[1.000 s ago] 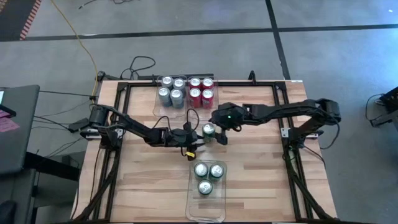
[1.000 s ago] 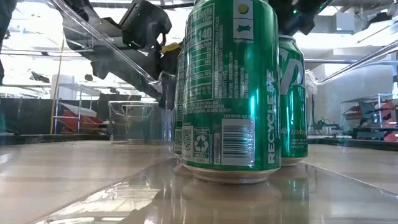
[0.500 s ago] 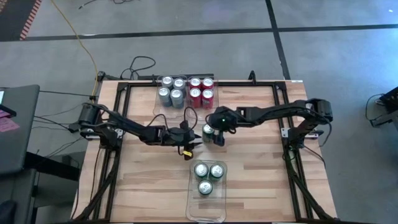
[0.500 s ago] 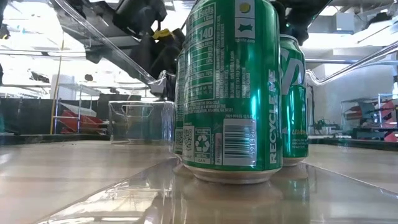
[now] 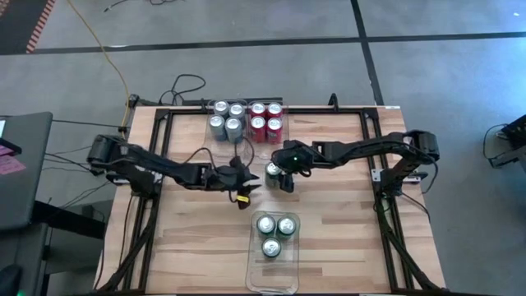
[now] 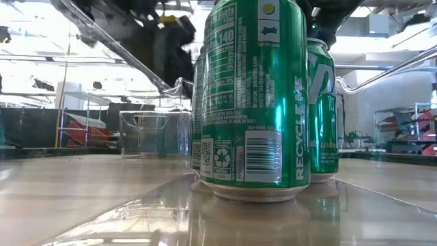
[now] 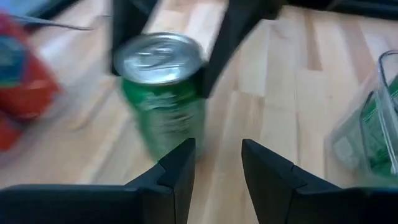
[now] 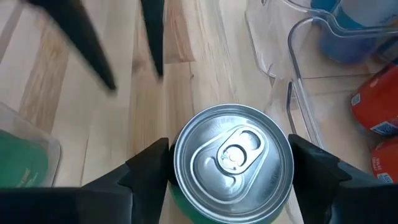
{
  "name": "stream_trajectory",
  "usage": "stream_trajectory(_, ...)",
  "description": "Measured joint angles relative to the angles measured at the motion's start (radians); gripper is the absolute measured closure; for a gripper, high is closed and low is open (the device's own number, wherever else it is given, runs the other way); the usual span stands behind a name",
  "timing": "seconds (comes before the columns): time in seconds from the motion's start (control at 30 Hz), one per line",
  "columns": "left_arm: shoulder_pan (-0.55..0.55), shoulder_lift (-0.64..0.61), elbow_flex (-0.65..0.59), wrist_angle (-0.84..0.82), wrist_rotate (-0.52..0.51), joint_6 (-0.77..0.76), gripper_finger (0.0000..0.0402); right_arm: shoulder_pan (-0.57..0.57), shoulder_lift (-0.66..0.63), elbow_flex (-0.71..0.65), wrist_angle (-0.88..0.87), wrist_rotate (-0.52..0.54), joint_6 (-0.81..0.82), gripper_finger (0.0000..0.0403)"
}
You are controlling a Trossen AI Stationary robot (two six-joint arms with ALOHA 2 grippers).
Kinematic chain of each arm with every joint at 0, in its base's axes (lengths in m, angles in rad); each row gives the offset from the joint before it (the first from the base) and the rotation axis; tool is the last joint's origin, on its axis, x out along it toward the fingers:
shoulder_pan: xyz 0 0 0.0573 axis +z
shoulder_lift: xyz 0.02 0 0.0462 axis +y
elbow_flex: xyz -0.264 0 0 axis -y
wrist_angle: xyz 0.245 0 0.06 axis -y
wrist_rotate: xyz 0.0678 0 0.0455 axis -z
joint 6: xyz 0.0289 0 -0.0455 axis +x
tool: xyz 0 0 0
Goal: Sort soda cans
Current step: Put the green soda can into the bottom transparent bin
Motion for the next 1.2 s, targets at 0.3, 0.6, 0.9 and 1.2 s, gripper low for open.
stream_trajectory(0.3,-0.122,-0.237,0.0,-0.215,-0.29,-0.025,0.0276,0.098,-0.141,-0.006,-0.117,0.192,0.006,0.0134)
stream_trajectory(0.6,-0.219,-0.279,0.0,-0.225,-0.392,-0.052,0.0276,0.233,-0.369,-0.004,-0.265,0.31,0.093,0.0138)
stream_trajectory(0.9,-0.268,-0.278,0.0,-0.224,-0.414,-0.138,0.0276,0.377,-0.539,-0.003,-0.423,0.413,0.209,0.0138)
stream_trajectory(1.2,-0.322,-0.278,0.0,-0.192,-0.482,-0.173,0.0276,0.564,-0.511,-0.002,-0.47,0.44,0.349,0.0139)
